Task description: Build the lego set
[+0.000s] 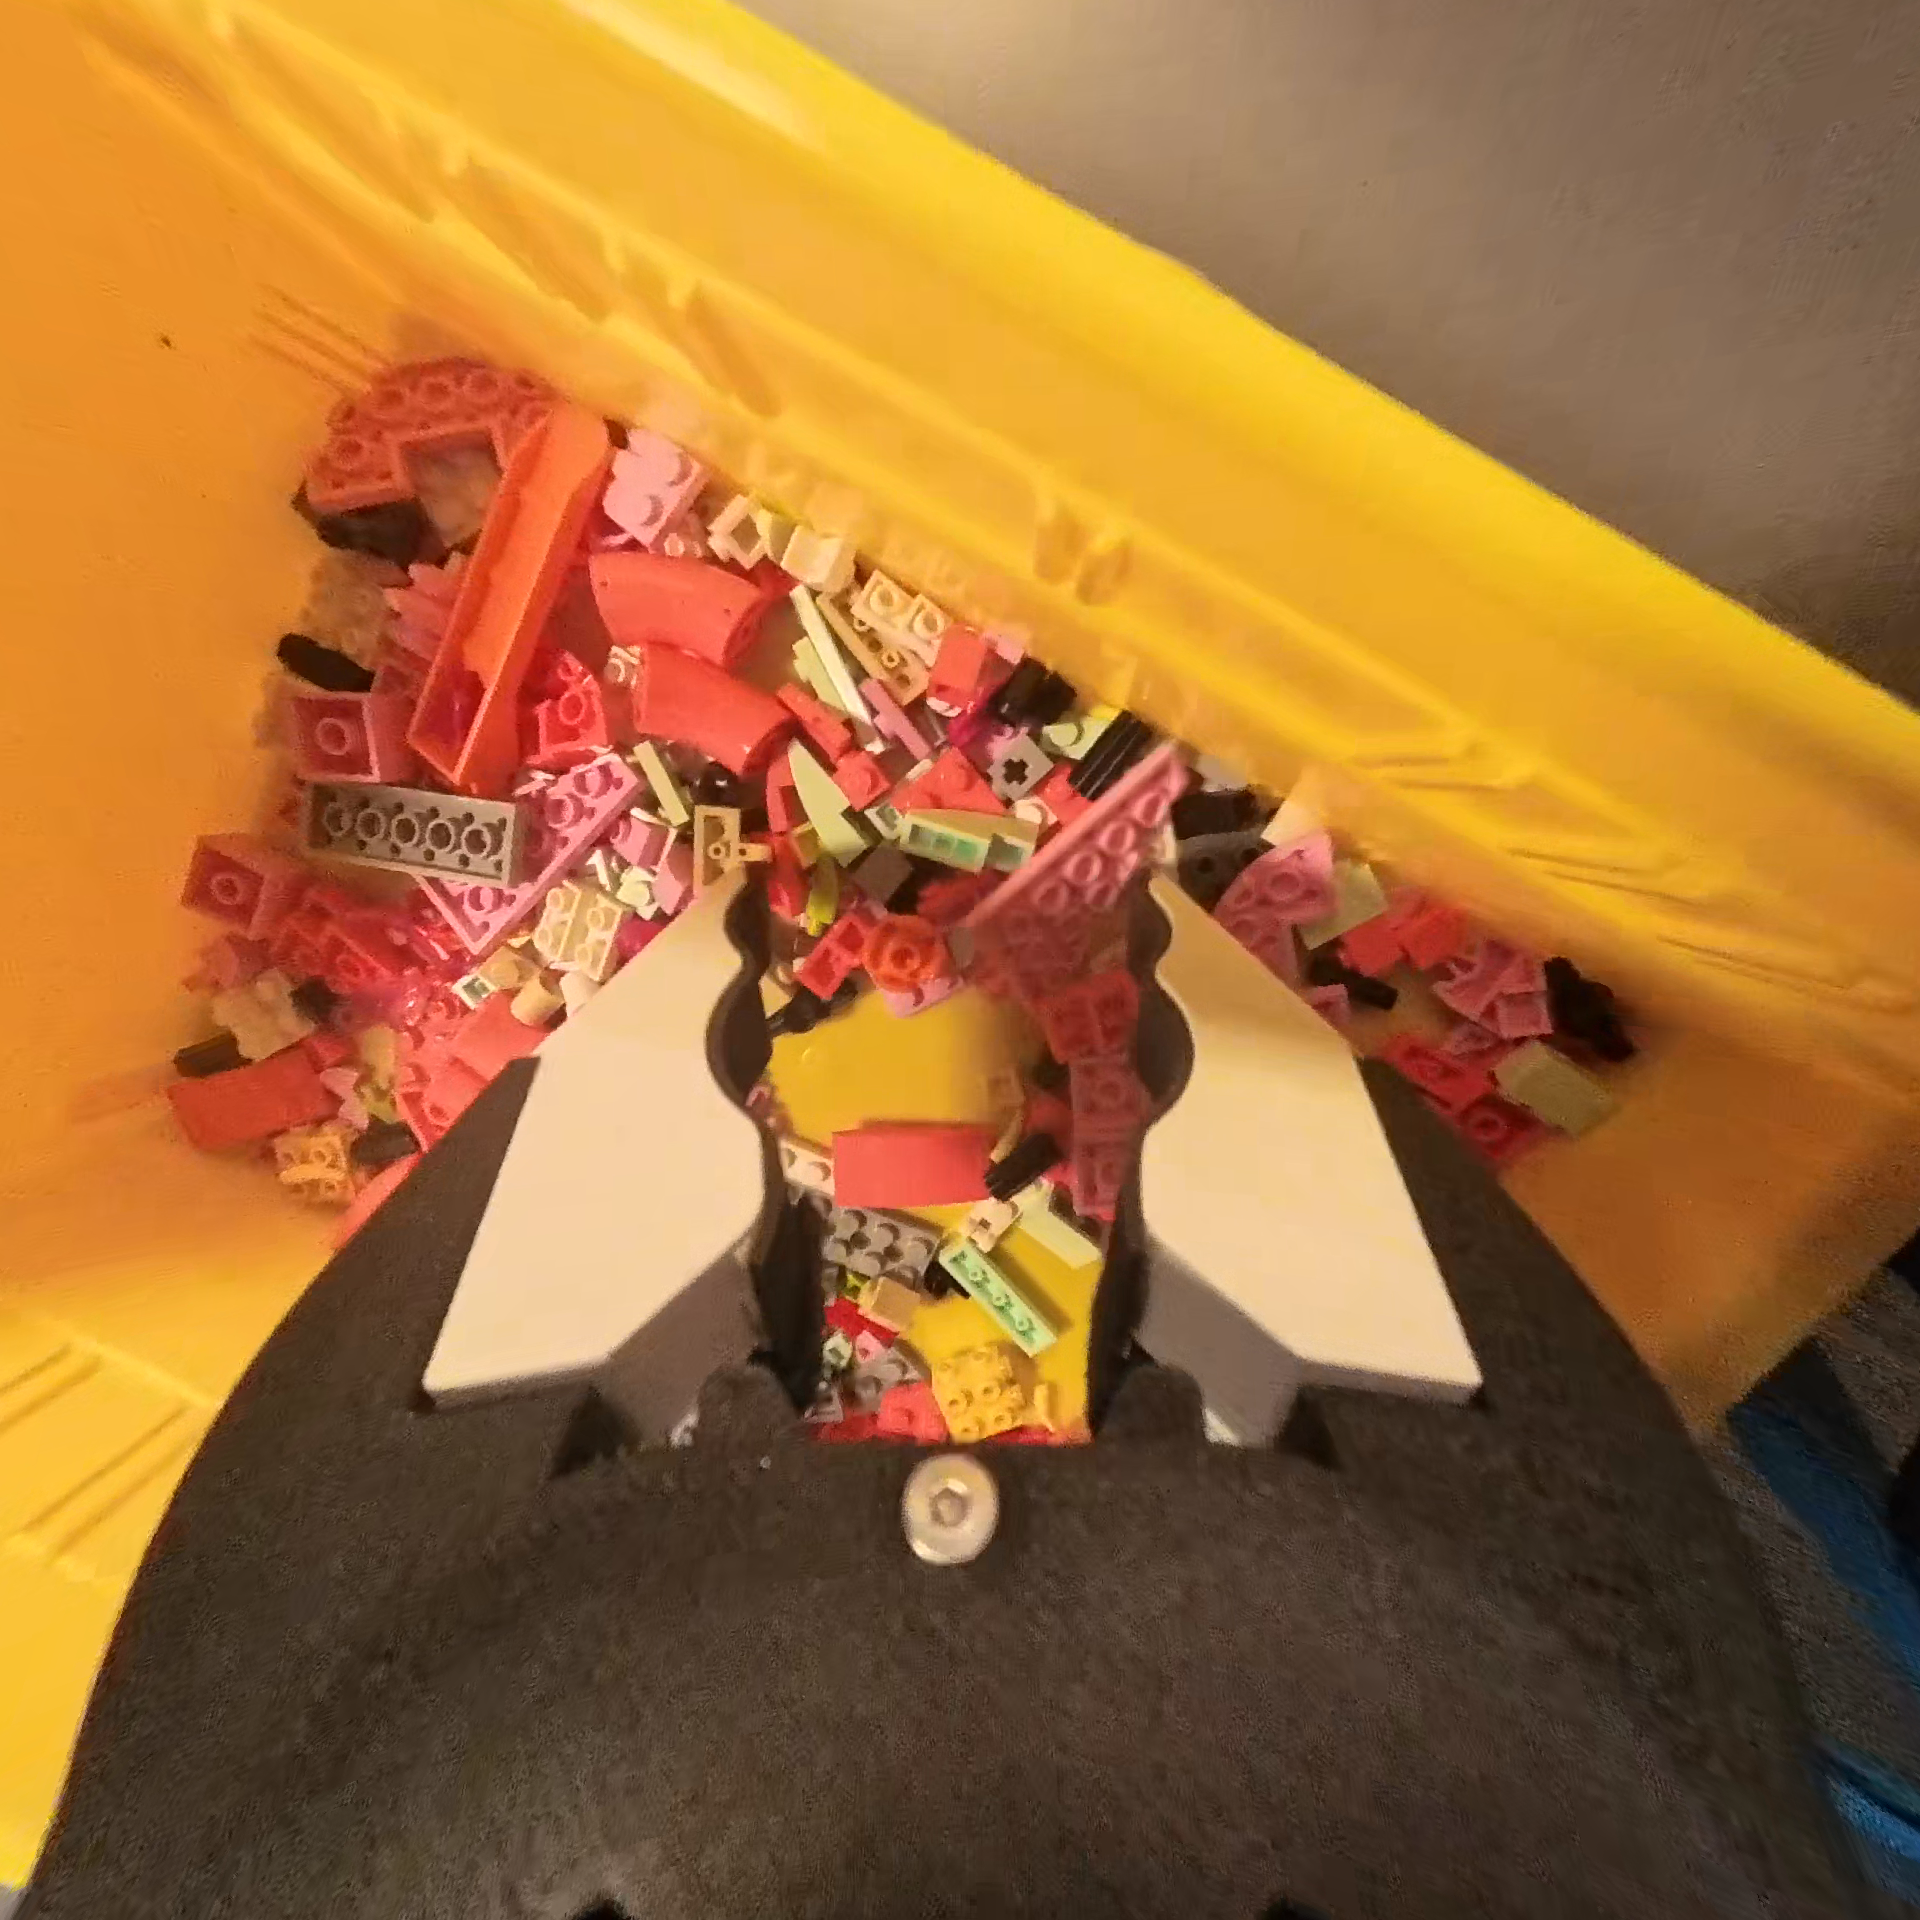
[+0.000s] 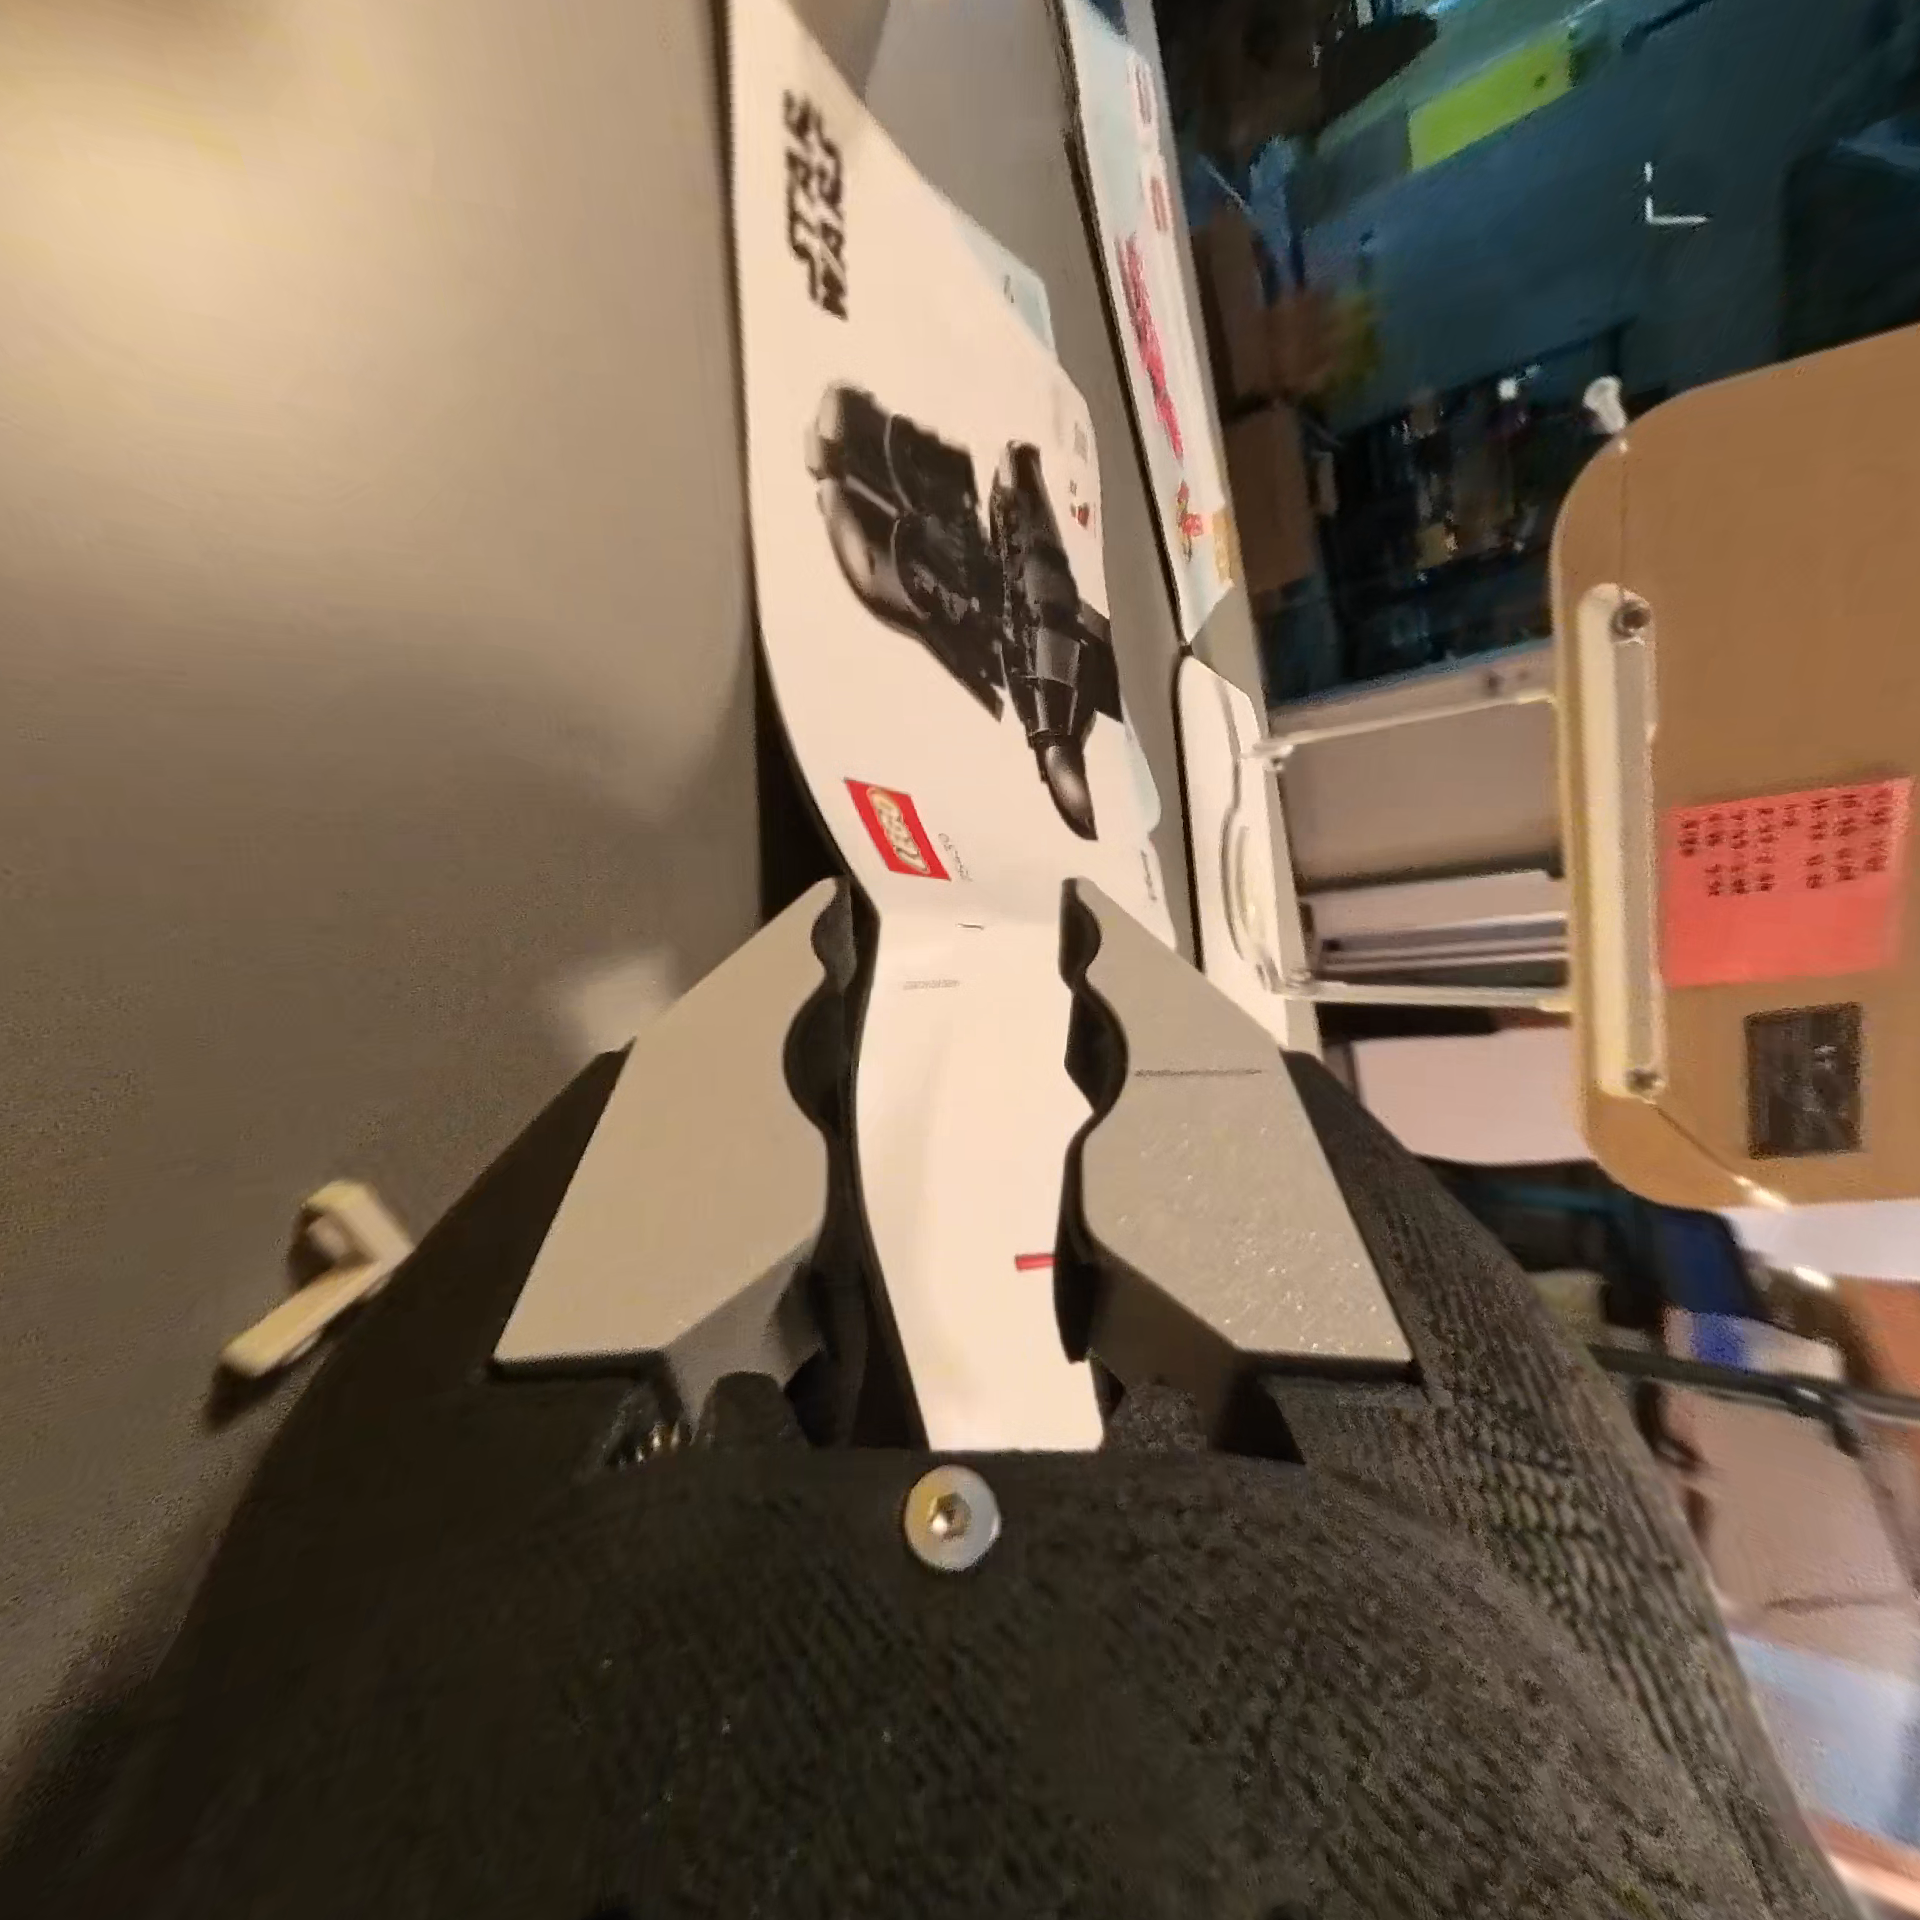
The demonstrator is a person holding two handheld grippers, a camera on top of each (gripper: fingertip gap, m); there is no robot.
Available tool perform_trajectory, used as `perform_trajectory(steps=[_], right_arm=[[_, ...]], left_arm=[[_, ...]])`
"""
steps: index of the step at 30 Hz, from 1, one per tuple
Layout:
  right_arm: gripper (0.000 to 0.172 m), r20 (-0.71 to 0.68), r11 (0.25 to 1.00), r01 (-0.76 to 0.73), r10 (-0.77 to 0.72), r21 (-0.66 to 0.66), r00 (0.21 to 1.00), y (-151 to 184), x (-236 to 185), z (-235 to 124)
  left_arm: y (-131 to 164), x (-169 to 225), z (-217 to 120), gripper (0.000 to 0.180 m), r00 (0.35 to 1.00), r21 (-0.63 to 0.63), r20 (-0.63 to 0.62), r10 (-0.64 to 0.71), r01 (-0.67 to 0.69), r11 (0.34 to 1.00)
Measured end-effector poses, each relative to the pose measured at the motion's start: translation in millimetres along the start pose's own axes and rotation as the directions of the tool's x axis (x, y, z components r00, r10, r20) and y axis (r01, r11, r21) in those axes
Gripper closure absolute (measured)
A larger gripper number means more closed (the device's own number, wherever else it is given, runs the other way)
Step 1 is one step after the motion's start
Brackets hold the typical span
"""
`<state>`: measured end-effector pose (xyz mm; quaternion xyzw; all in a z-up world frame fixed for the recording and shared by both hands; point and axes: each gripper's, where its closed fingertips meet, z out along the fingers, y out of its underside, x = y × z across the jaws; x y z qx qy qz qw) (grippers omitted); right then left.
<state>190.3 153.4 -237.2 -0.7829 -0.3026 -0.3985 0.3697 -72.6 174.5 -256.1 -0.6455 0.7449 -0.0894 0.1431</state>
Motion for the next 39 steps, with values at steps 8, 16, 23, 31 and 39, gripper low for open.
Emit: perform_trajectory(steps=[8,16,23,31,39], right_arm=[[0.172,-0.145,0.999,0.054,-0.054,-0.004,0.988,-5.7,29.8,1.1],[0.172,-0.377,0.993,-0.071,0.102,0.096,0.921,3.4,140.8,-35.9],[0.172,-0.565,0.982,-0.124,0.184,0.143,0.804,31.9,250.2,-84.3],[0.172,-0.73,0.965,-0.255,0.217,0.061,0.648,122.7,342.2,-143.4],[0.172,-0.815,0.919,-0.391,0.188,-0.051,0.548,212.6,368.2,-193.0]], left_arm=[[1.9,-0.5,-5.8,0.114,0.999,-0.025,0.032,0.034,-0.033,0.999],[-2.3,-1.2,-5.0,0.116,0.997,-0.022,0.057,0.046,-0.045,0.999],[-6.4,-2.1,-3.4,0.116,0.998,0.001,0.052,0.03,-0.031,1.0],[-4.2,-4.3,-4.8,0.116,0.997,-0.004,0.07,0.029,-0.028,1.0],[-3.5,-8.3,-4.1,0.115,0.998,0.029,0.062,-0.006,0.004,1.0]])
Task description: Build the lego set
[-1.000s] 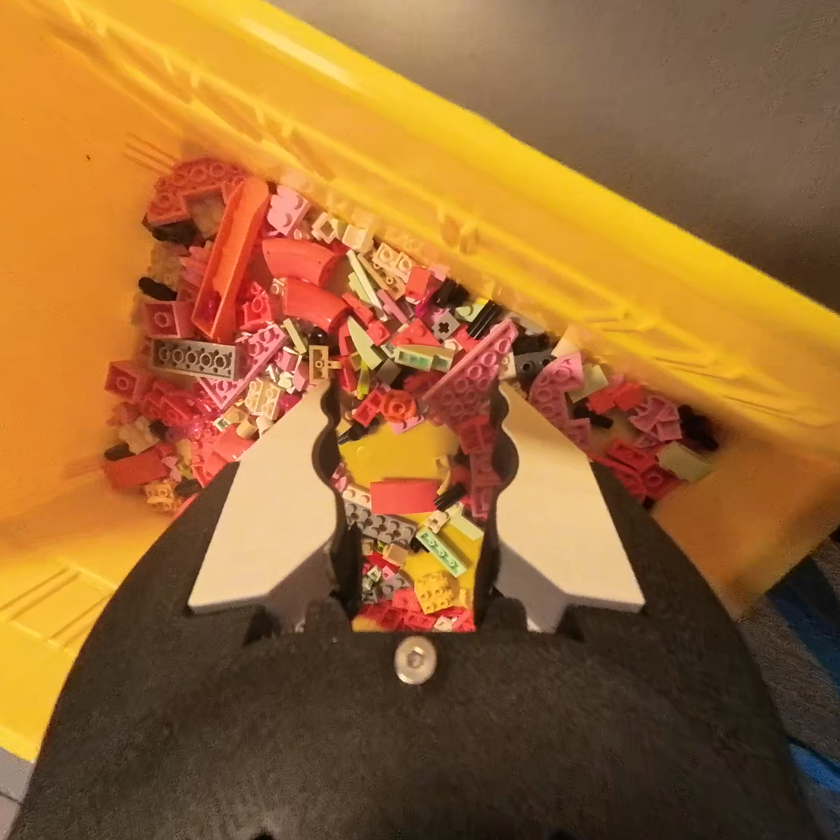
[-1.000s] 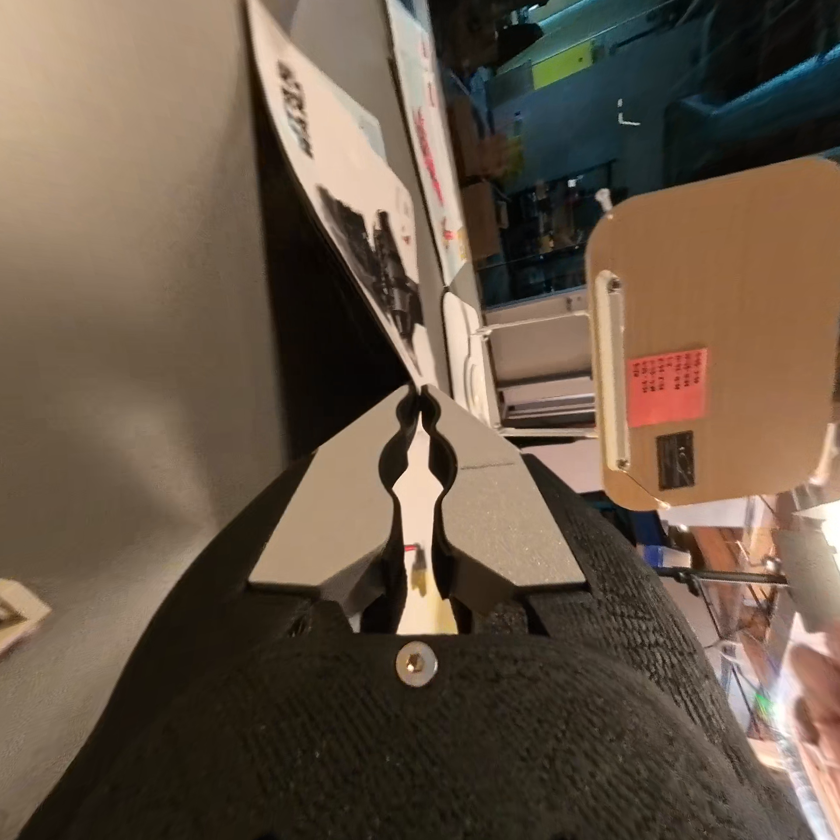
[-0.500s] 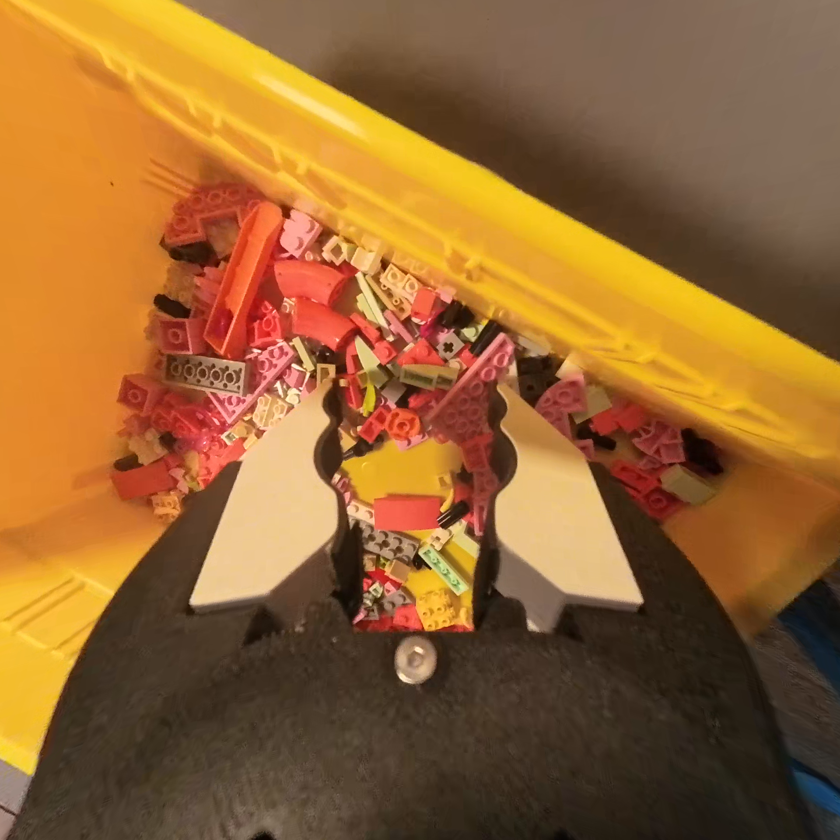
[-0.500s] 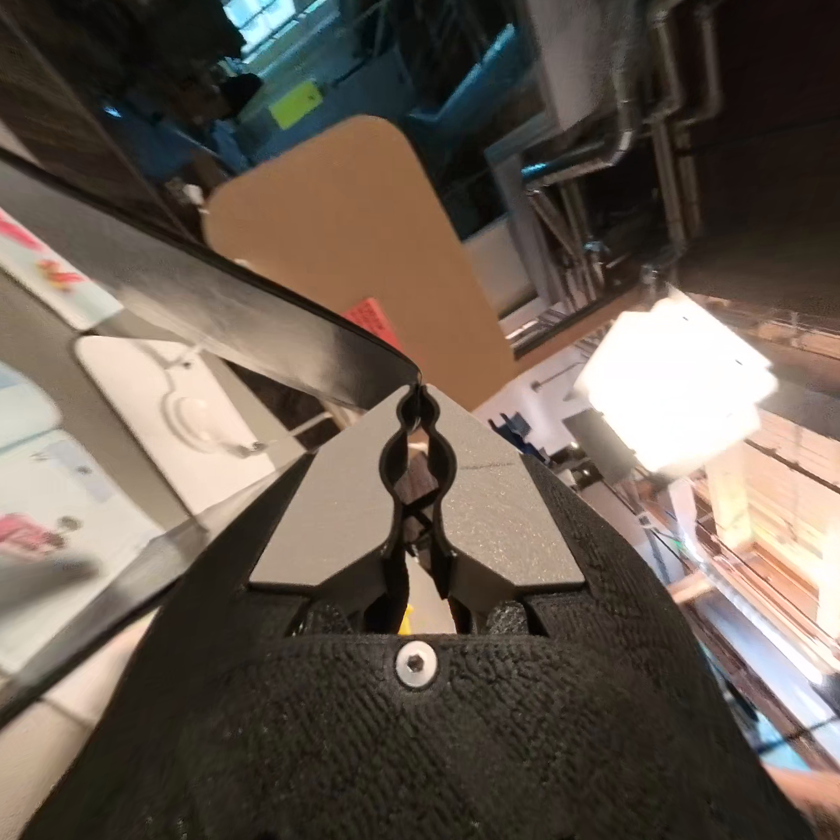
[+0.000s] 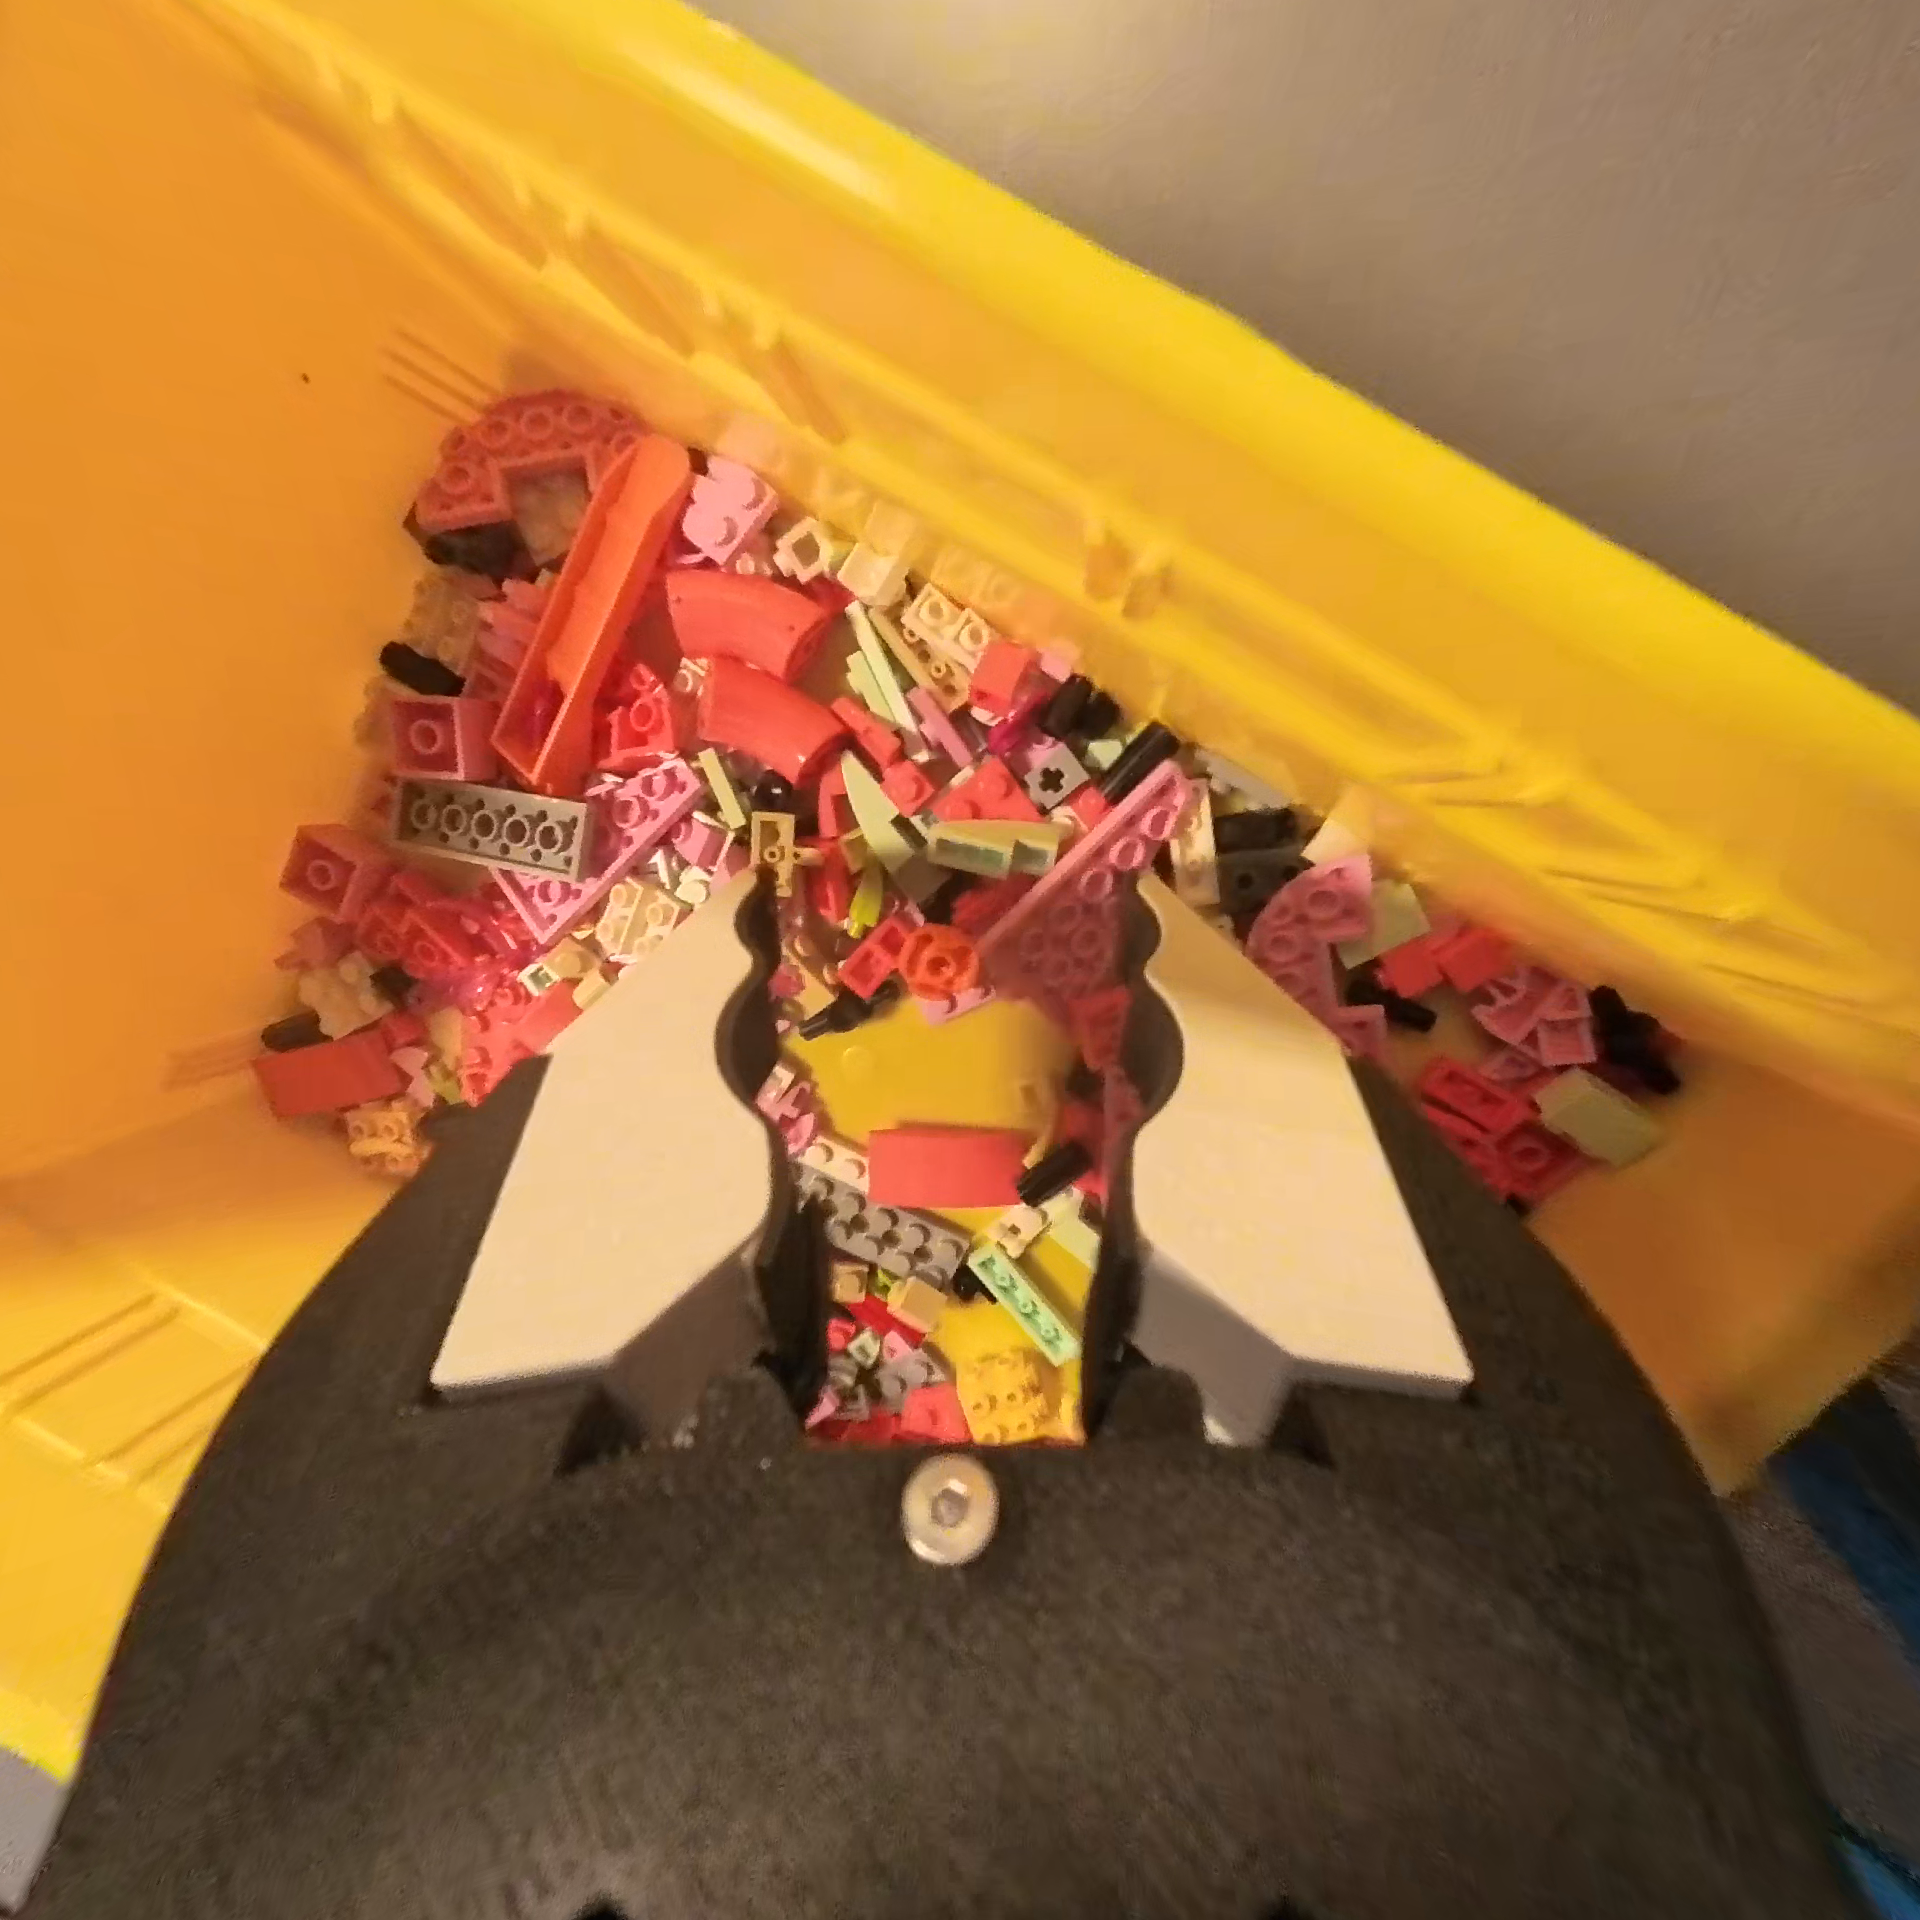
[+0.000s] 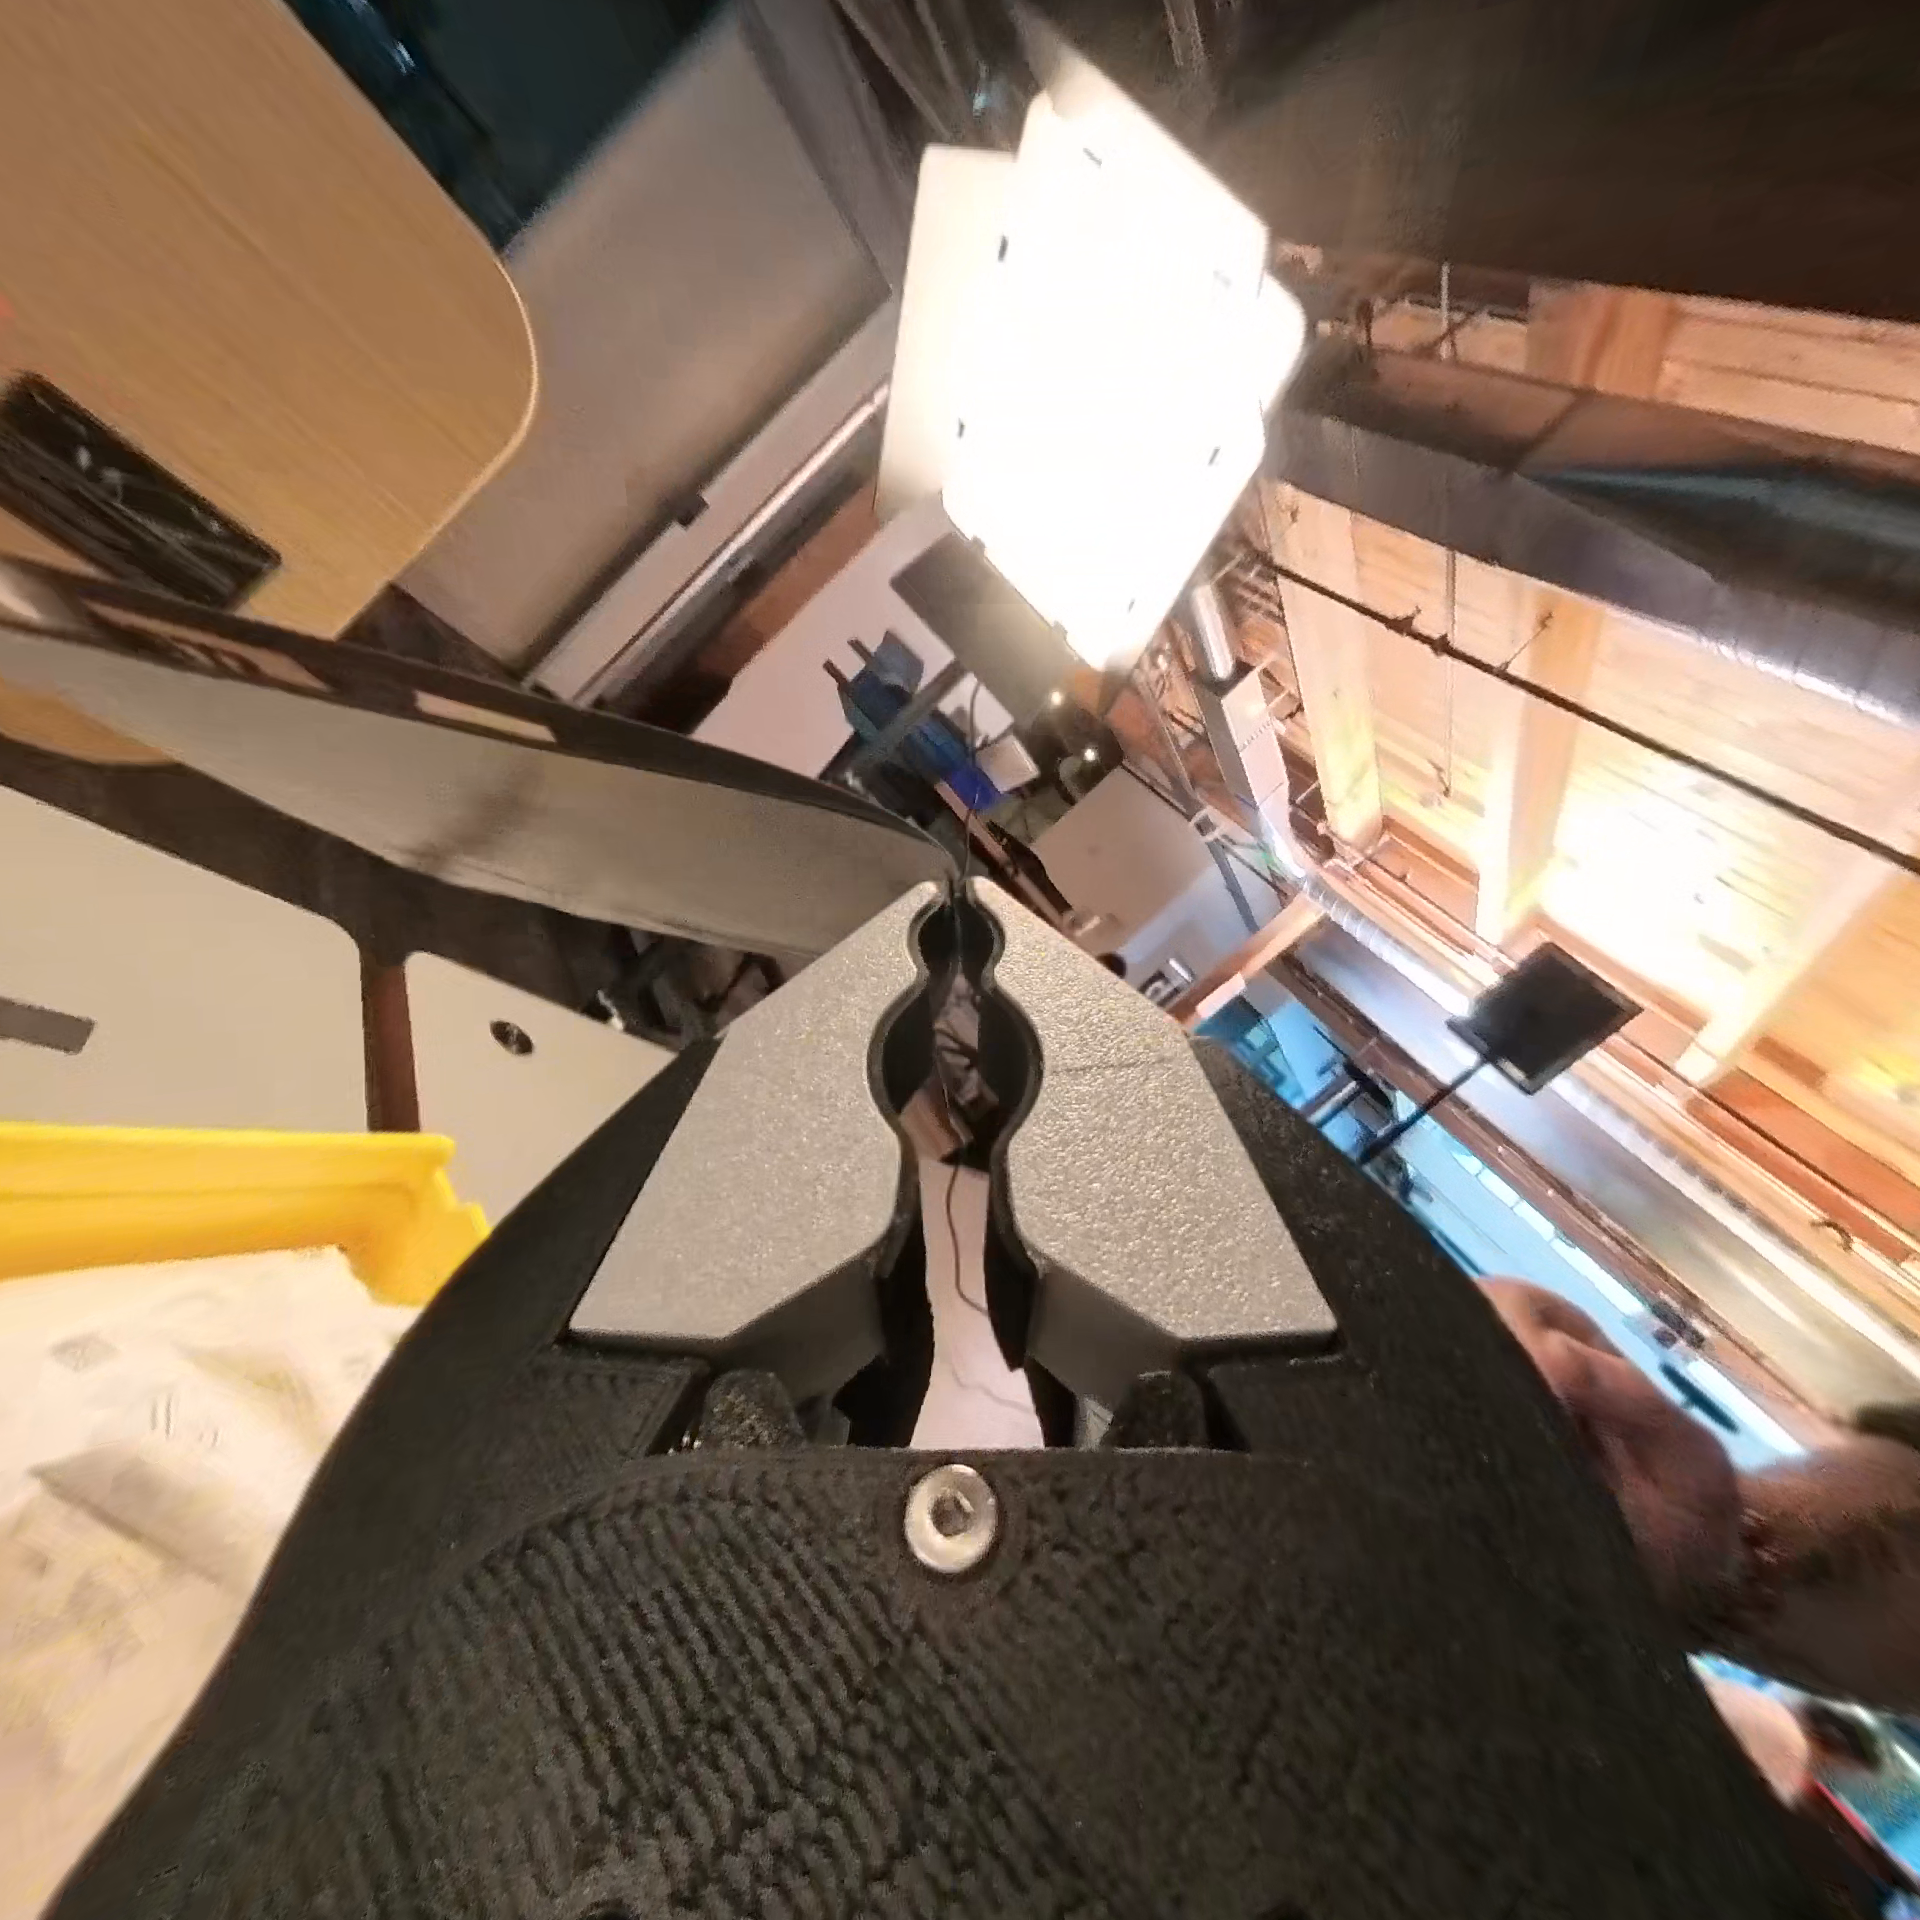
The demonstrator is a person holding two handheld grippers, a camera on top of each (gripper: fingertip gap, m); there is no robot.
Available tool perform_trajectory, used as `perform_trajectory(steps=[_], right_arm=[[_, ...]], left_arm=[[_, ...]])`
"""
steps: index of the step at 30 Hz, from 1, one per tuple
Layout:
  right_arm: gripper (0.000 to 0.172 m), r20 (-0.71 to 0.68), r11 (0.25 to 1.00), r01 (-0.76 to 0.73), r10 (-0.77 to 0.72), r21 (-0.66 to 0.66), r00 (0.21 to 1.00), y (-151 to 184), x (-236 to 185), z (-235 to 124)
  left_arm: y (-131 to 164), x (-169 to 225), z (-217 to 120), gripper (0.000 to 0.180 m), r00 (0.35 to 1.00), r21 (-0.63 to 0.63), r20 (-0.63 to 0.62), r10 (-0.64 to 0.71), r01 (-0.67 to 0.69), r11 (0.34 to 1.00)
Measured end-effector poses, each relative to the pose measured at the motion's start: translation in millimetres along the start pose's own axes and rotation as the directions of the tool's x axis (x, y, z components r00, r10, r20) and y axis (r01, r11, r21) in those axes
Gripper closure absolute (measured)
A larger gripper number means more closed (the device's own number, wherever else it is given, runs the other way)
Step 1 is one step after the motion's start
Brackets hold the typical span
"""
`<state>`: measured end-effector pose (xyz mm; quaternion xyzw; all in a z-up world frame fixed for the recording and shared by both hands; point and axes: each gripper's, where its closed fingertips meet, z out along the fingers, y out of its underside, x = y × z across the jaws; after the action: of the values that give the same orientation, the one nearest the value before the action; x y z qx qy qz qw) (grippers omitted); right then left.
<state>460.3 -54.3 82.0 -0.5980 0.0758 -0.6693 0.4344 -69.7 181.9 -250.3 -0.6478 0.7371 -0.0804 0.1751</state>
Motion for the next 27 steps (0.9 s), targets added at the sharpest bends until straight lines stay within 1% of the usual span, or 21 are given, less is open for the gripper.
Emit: perform_trajectory(steps=[2,4,7,10,12,13,15,16,19,21,22,23,25,26,27], right_arm=[[0.172,0.021,0.999,0.025,-0.024,-0.04,0.999,17.6,-6.2,-1.3],[0.172,0.07,0.994,0.07,-0.064,-0.085,0.995,34.3,-20.5,-1.2],[0.172,0.183,0.982,0.141,-0.116,-0.128,0.976,52.8,-48.4,0.3],[0.172,0.334,0.967,0.193,-0.13,-0.164,0.934,64.7,-78.8,-3.7],[0.169,0.434,0.959,0.186,-0.079,-0.212,0.897,72.1,-97.1,-10.6],[0.165,0.473,0.955,0.166,-0.031,-0.245,0.88,74.6,-103.5,-15.0],[0.149,0.513,0.95,0.109,0.061,-0.294,0.856,74.3,-108.8,-23.1],[0.144,0.529,0.95,0.076,0.1,-0.302,0.843,71.5,-110.4,-26.8],[0.141,0.559,0.947,-0.001,0.191,-0.322,0.807,65.8,-114.1,-36.2],[0.134,0.522,0.946,0.008,0.172,-0.324,0.836,64.3,-104.0,-41.1],[0.132,0.489,0.951,0.002,0.156,-0.308,0.858,58.1,-95.2,-45.8],[0.131,0.45,0.96,-0.017,0.147,-0.28,0.881,47.2,-85.3,-52.1],[0.131,0.388,0.98,-0.079,0.145,-0.183,0.91,14.4,-70.9,-69.1],[0.132,0.396,0.986,-0.124,0.159,-0.114,0.904,-7.2,-73.0,-80.6],[0.132,0.436,0.982,-0.186,0.183,-0.036,0.881,-31.8,-82.0,-94.7]], left_arm=[[-0.1,-0.2,0.5,0.115,1.0,0.007,-0.01,-0.011,0.011,1.0],[0.5,-1.4,0.6,0.114,1.0,0.007,-0.012,-0.014,0.014,1.0],[1.9,-5.0,-0.1,0.113,1.0,-0.003,-0.007,-0.015,0.015,1.0],[1.9,-8.1,-0.8,0.112,1.0,-0.008,-0.005,-0.018,0.018,1.0],[1.7,-11.5,-1.5,0.108,1.0,-0.012,0.003,-0.019,0.019,1.0],[1.8,-13.8,-2.3,0.107,1.0,-0.016,0.007,-0.021,0.021,1.0],[0.7,-18.1,-5.1,0.107,0.999,-0.013,0.008,-0.032,0.032,0.999],[0.0,-20.1,-6.7,0.106,0.999,-0.008,0.006,-0.039,0.039,0.999],[1.3,-28.0,-10.1,0.106,0.999,-0.005,0.01,-0.052,0.052,0.999],[3.9,-33.4,-10.9,0.106,0.998,-0.009,0.013,-0.058,0.058,0.998],[5.0,-36.4,-11.3,0.106,0.998,-0.009,0.017,-0.061,0.061,0.998],[5.3,-38.9,-11.6,0.106,0.998,-0.005,0.015,-0.068,0.069,0.998],[3.4,-40.7,-11.5,0.107,0.996,0.012,-0.007,-0.083,0.083,0.996],[2.3,-41.1,-11.2,0.107,0.996,0.018,-0.019,-0.087,0.087,0.996],[1.2,-41.4,-10.7,0.108,0.996,0.022,-0.028,-0.085,0.086,0.996]])
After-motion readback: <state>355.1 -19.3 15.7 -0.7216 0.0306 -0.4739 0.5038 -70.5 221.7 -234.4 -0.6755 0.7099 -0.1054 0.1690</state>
